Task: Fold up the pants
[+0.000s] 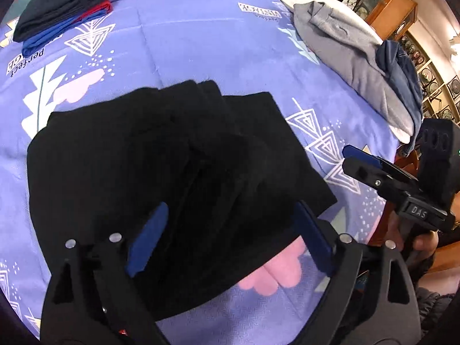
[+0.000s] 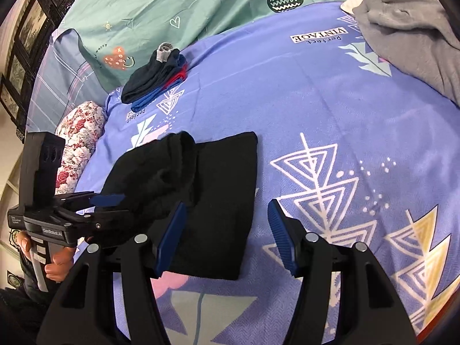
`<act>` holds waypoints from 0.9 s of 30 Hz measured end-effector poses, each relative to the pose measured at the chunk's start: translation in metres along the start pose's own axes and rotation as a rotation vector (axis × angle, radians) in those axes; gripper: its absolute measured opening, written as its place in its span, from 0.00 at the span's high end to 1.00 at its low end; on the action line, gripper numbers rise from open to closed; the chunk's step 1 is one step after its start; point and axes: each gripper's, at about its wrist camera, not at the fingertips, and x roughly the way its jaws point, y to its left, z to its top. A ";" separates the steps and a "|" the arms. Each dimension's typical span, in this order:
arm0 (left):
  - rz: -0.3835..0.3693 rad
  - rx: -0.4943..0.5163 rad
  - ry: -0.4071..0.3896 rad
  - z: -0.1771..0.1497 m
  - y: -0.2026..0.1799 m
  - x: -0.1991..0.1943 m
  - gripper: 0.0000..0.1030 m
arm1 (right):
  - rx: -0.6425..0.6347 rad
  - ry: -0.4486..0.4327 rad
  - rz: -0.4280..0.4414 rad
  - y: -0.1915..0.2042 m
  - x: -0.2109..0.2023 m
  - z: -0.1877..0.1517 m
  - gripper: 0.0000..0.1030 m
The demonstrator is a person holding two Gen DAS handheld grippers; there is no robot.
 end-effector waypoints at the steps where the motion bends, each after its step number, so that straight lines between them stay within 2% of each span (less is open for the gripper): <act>1: -0.012 -0.010 -0.009 -0.002 0.003 -0.007 0.12 | -0.003 -0.004 0.000 0.001 0.000 0.001 0.37; 4: -0.031 -0.030 -0.088 -0.007 0.012 -0.040 0.06 | -0.002 -0.007 0.049 0.006 0.004 0.008 0.34; 5: 0.000 -0.044 -0.146 -0.009 0.021 -0.056 0.02 | 0.001 0.001 0.082 0.009 0.009 0.011 0.31; 8: 0.124 -0.090 -0.228 -0.018 0.040 -0.078 0.02 | 0.015 0.040 0.170 0.024 0.030 0.017 0.24; 9: 0.197 -0.122 -0.241 -0.023 0.054 -0.081 0.02 | 0.014 0.055 0.183 0.030 0.037 0.017 0.23; 11: 0.331 -0.199 -0.245 -0.034 0.079 -0.079 0.02 | 0.021 0.088 0.206 0.039 0.055 0.018 0.23; 13: 0.392 -0.260 -0.230 -0.044 0.098 -0.072 0.02 | 0.056 0.137 0.228 0.044 0.074 0.020 0.23; 16: 0.382 -0.328 -0.170 -0.061 0.117 -0.050 0.02 | 0.108 0.185 0.233 0.046 0.092 0.023 0.23; 20: 0.299 -0.408 -0.106 -0.080 0.133 -0.023 0.02 | 0.084 0.215 0.176 0.056 0.108 0.026 0.23; 24: 0.306 -0.391 -0.110 -0.081 0.132 -0.018 0.02 | 0.064 0.235 0.128 0.069 0.124 0.023 0.22; 26: 0.311 -0.381 -0.110 -0.082 0.132 -0.016 0.02 | 0.045 0.225 0.075 0.079 0.128 0.019 0.22; 27: 0.311 -0.379 -0.112 -0.083 0.133 -0.016 0.02 | 0.024 0.212 0.050 0.084 0.128 0.018 0.28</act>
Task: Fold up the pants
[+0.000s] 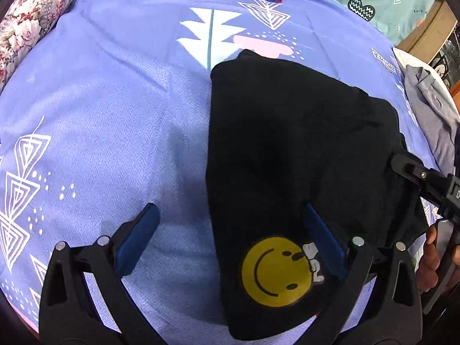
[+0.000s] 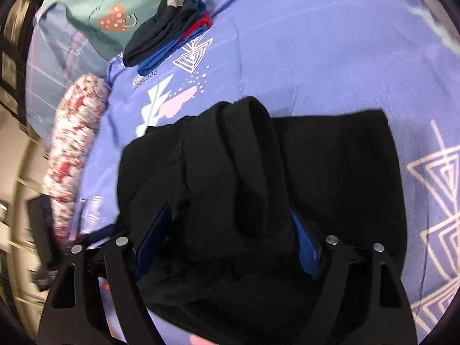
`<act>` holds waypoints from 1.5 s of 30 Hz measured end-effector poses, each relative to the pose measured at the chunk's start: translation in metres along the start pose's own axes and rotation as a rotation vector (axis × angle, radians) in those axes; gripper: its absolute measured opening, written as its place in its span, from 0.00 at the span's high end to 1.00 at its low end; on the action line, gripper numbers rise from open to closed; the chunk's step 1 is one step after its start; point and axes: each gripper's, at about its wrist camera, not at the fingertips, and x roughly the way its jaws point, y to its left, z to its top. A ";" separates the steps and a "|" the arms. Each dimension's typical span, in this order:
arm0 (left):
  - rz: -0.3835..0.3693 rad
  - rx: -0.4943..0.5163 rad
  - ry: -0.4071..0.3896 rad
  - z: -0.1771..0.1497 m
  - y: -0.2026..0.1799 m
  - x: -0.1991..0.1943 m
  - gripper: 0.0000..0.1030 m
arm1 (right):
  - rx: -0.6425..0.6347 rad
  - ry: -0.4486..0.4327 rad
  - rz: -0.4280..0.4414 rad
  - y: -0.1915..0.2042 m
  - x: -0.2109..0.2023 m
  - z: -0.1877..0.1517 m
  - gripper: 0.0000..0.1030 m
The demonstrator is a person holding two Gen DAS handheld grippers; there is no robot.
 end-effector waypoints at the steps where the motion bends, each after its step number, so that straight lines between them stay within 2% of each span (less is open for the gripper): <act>1: 0.000 0.001 -0.001 0.003 -0.001 0.001 0.02 | -0.013 -0.014 -0.023 0.004 0.000 -0.001 0.35; 5: -0.025 -0.008 0.022 0.007 -0.001 0.001 0.02 | -0.042 -0.039 -0.001 0.014 -0.005 -0.001 0.60; 6: -0.038 -0.013 0.028 0.009 0.001 -0.001 0.02 | -0.040 -0.058 0.031 0.017 -0.012 0.000 0.70; 7: -0.053 -0.022 0.029 0.010 0.003 -0.004 0.02 | -0.025 -0.072 0.070 0.019 -0.018 0.002 0.75; 8: -0.068 -0.033 0.016 0.013 0.005 -0.009 0.02 | -0.008 -0.095 0.152 0.022 -0.032 0.004 0.79; 11: -0.078 -0.043 -0.032 0.016 0.007 -0.027 0.02 | -0.007 -0.167 0.278 0.032 -0.067 0.006 0.85; 14: -0.107 -0.026 -0.065 0.019 0.002 -0.039 0.02 | -0.018 -0.215 0.314 0.029 -0.094 0.002 0.85; 15: -0.111 -0.006 -0.082 0.020 -0.002 -0.042 0.02 | -0.030 -0.214 0.310 0.026 -0.097 0.001 0.85; 17: -0.091 0.018 -0.082 0.020 -0.007 -0.037 0.02 | -0.072 -0.158 0.270 0.019 -0.088 0.000 0.83; 18: -0.063 0.025 -0.053 0.020 -0.011 -0.026 0.02 | -0.046 -0.147 0.220 0.010 -0.078 -0.001 0.82; 19: -0.055 0.018 -0.022 0.020 -0.012 -0.018 0.02 | -0.002 -0.128 0.122 -0.002 -0.064 -0.003 0.82; 20: -0.069 0.008 0.015 0.018 -0.012 -0.010 0.02 | 0.030 -0.113 0.077 -0.011 -0.057 -0.004 0.82; 21: -0.089 0.002 0.032 0.017 -0.013 -0.006 0.02 | 0.081 -0.099 0.073 -0.025 -0.050 -0.005 0.83; 23: -0.103 0.005 0.030 0.013 -0.012 -0.004 0.02 | 0.124 -0.098 0.131 -0.040 -0.050 -0.009 0.83; 27: -0.096 0.010 0.038 0.014 -0.012 -0.001 0.02 | 0.066 -0.108 0.128 -0.037 -0.053 -0.014 0.82; 28: -0.098 0.002 0.040 0.016 -0.012 0.000 0.02 | 0.037 -0.113 0.121 -0.034 -0.054 -0.014 0.79; 29: -0.101 -0.006 0.042 0.015 -0.011 0.001 0.02 | 0.013 -0.109 0.110 -0.031 -0.054 -0.015 0.70; 30: -0.102 -0.009 0.043 0.014 -0.010 0.001 0.02 | 0.014 -0.107 0.105 -0.031 -0.054 -0.016 0.44; 31: -0.102 -0.010 0.044 0.015 -0.009 0.002 0.02 | 0.023 -0.115 0.099 -0.032 -0.055 -0.017 0.33; 33: -0.101 -0.010 0.044 0.014 -0.009 0.003 0.02 | 0.020 -0.142 0.084 -0.033 -0.056 -0.018 0.32; 36: -0.100 -0.010 0.048 0.016 -0.012 0.004 0.02 | 0.019 -0.093 0.123 -0.031 -0.045 -0.017 0.33; 37: -0.099 -0.010 0.049 0.016 -0.012 0.004 0.02 | 0.020 -0.064 0.131 -0.032 -0.039 -0.016 0.35; 38: -0.097 -0.012 0.049 0.016 -0.012 0.004 0.02 | 0.028 -0.029 0.124 -0.031 -0.028 -0.015 0.44; 39: -0.095 -0.012 0.049 0.016 -0.013 0.004 0.02 | 0.031 -0.019 0.100 -0.030 -0.021 -0.015 0.61; 41: -0.091 -0.008 0.051 0.017 -0.014 0.004 0.02 | 0.025 -0.027 0.144 -0.027 -0.019 -0.012 0.83; 43: -0.100 -0.007 0.052 0.019 -0.015 0.001 0.02 | 0.014 -0.053 0.176 -0.021 -0.027 -0.009 0.87; 45: -0.116 0.008 0.026 0.021 -0.019 -0.009 0.02 | -0.050 -0.130 0.196 -0.007 -0.051 -0.010 0.88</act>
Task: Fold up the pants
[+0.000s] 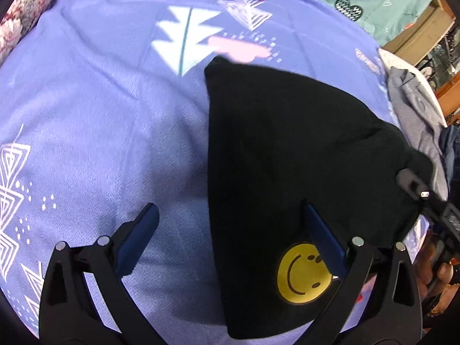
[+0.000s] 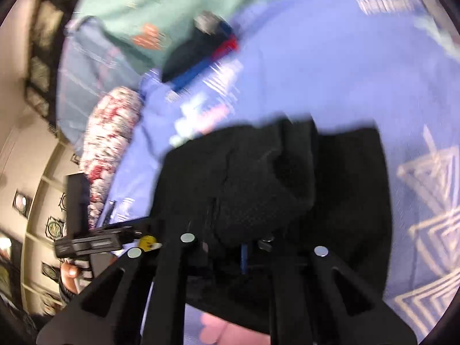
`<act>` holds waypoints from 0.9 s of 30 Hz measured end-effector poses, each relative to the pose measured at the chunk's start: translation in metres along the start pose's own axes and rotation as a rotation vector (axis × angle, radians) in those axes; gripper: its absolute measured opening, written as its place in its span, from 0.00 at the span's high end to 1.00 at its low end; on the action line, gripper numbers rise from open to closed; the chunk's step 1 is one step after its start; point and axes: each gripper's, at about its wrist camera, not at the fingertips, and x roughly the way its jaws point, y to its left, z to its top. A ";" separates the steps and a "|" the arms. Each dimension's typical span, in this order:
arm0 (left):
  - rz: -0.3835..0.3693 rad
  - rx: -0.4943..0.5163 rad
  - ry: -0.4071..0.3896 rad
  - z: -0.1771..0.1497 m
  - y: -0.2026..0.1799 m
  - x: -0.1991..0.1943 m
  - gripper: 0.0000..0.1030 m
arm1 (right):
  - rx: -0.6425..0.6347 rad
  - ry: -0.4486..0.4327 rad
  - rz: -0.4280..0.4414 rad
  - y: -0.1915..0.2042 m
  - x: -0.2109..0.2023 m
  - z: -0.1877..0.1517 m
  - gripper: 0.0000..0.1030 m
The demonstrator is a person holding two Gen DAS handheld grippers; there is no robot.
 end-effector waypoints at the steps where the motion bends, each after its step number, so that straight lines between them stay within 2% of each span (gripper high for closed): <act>1: -0.002 0.014 -0.017 0.001 -0.003 -0.005 0.02 | -0.023 -0.029 0.011 0.008 -0.011 0.001 0.88; 3: 0.002 0.052 -0.047 0.003 -0.013 -0.013 0.02 | -0.061 -0.089 0.037 0.019 -0.037 0.003 0.88; 5: 0.017 0.094 -0.059 0.005 -0.024 -0.015 0.02 | -0.076 -0.130 0.011 0.019 -0.057 0.003 0.88; 7: 0.018 0.107 -0.053 0.007 -0.031 -0.009 0.02 | -0.057 -0.130 -0.035 0.007 -0.065 -0.001 0.88; 9: 0.004 0.109 -0.013 0.009 -0.036 0.006 0.02 | 0.032 -0.085 -0.095 -0.022 -0.058 -0.008 0.84; 10: 0.013 0.107 0.008 0.009 -0.038 0.015 0.02 | 0.069 -0.051 -0.128 -0.036 -0.050 -0.011 0.81; 11: 0.021 0.100 0.023 0.008 -0.037 0.023 0.02 | 0.091 0.001 -0.172 -0.049 -0.037 -0.016 0.66; 12: 0.011 0.087 0.027 0.008 -0.036 0.025 0.02 | 0.100 0.054 -0.220 -0.061 -0.026 -0.021 0.58; 13: 0.000 0.075 0.033 0.009 -0.034 0.025 0.02 | 0.090 0.044 -0.208 -0.063 -0.025 -0.024 0.57; 15: -0.002 0.076 0.036 0.011 -0.031 0.020 0.02 | 0.071 0.028 -0.244 -0.059 -0.036 -0.021 0.37; 19: 0.038 0.067 -0.010 0.017 -0.027 0.007 0.02 | 0.056 -0.116 -0.272 -0.056 -0.077 -0.008 0.36; 22: 0.052 0.042 -0.037 0.029 -0.023 0.002 0.02 | 0.034 -0.193 -0.230 -0.045 -0.095 -0.003 0.39; 24: 0.039 0.032 -0.039 0.039 -0.024 0.005 0.02 | 0.006 -0.199 -0.187 -0.034 -0.090 0.001 0.44; 27: 0.043 0.047 -0.017 0.049 -0.038 0.022 0.02 | -0.009 -0.140 -0.130 -0.026 -0.065 0.006 0.45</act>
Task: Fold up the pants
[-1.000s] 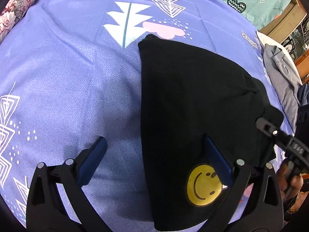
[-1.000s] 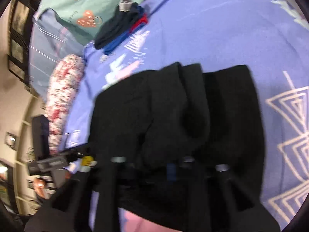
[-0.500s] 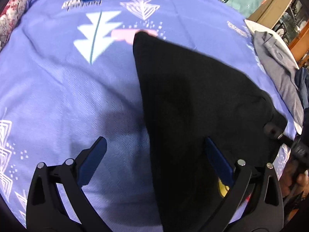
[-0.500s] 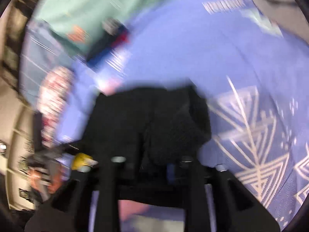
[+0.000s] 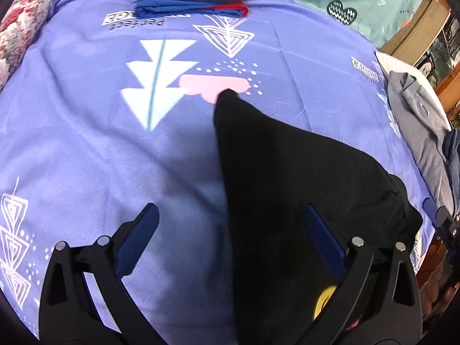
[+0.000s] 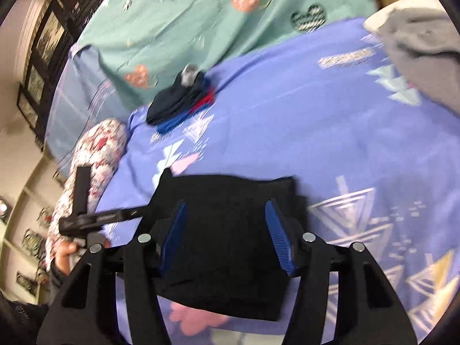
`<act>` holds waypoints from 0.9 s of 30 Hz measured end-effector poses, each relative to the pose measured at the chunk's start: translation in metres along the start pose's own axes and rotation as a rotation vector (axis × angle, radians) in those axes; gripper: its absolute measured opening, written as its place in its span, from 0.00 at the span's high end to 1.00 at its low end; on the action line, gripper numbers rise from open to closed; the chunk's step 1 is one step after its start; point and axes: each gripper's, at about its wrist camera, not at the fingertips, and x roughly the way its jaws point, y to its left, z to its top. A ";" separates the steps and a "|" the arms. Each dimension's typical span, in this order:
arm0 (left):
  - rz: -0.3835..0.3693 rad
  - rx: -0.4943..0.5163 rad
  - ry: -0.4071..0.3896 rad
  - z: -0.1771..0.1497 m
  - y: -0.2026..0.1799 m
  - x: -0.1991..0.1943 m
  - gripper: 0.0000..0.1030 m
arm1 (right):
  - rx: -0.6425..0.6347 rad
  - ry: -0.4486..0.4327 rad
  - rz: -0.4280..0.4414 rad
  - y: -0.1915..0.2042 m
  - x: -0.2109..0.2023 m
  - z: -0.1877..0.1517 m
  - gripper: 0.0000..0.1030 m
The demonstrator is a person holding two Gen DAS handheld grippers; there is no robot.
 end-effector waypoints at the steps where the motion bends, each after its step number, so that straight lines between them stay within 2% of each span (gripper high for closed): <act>1: 0.008 0.004 0.010 0.001 -0.001 0.006 0.02 | 0.005 0.017 0.003 0.002 0.009 0.000 0.45; 4: 0.038 -0.014 0.042 0.004 -0.001 0.025 0.02 | 0.026 0.080 0.023 0.000 0.041 0.004 0.45; 7: 0.021 -0.049 0.073 0.006 0.006 0.037 0.02 | 0.041 0.148 -0.095 -0.017 0.071 0.004 0.56; 9: 0.010 -0.057 0.074 0.005 0.009 0.034 0.02 | 0.062 0.146 -0.090 -0.017 0.070 0.006 0.57; 12: -0.005 -0.045 0.069 -0.001 0.012 0.020 0.02 | 0.023 0.126 -0.052 -0.009 0.044 0.002 0.56; 14: -0.052 -0.055 0.066 -0.011 0.017 0.009 0.02 | 0.009 0.128 0.000 -0.003 0.026 -0.008 0.56; 16: -0.075 -0.055 0.069 -0.021 0.019 0.006 0.02 | -0.016 0.148 0.060 0.001 0.010 -0.021 0.48; 17: -0.074 -0.051 0.076 -0.025 0.019 0.007 0.02 | -0.027 0.158 0.060 0.002 0.008 -0.026 0.45; 19: -0.100 -0.063 0.098 -0.034 0.021 0.012 0.02 | -0.050 0.215 0.016 0.000 0.013 -0.039 0.44; 21: -0.127 -0.096 0.111 -0.033 0.026 0.013 0.02 | -0.049 0.237 0.005 -0.002 0.018 -0.044 0.44; 23: -0.150 -0.109 0.134 -0.031 0.027 0.013 0.02 | -0.042 0.217 0.016 -0.001 0.010 -0.038 0.44; 25: -0.213 -0.104 0.160 -0.029 0.026 0.009 0.02 | -0.024 0.140 0.056 -0.003 -0.006 -0.024 0.36; 26: -0.237 -0.102 0.171 -0.027 0.025 0.008 0.02 | -0.018 0.114 0.047 -0.007 -0.012 -0.020 0.29; 27: -0.252 -0.108 0.179 -0.028 0.026 0.007 0.02 | -0.006 0.098 0.014 -0.012 -0.015 -0.015 0.29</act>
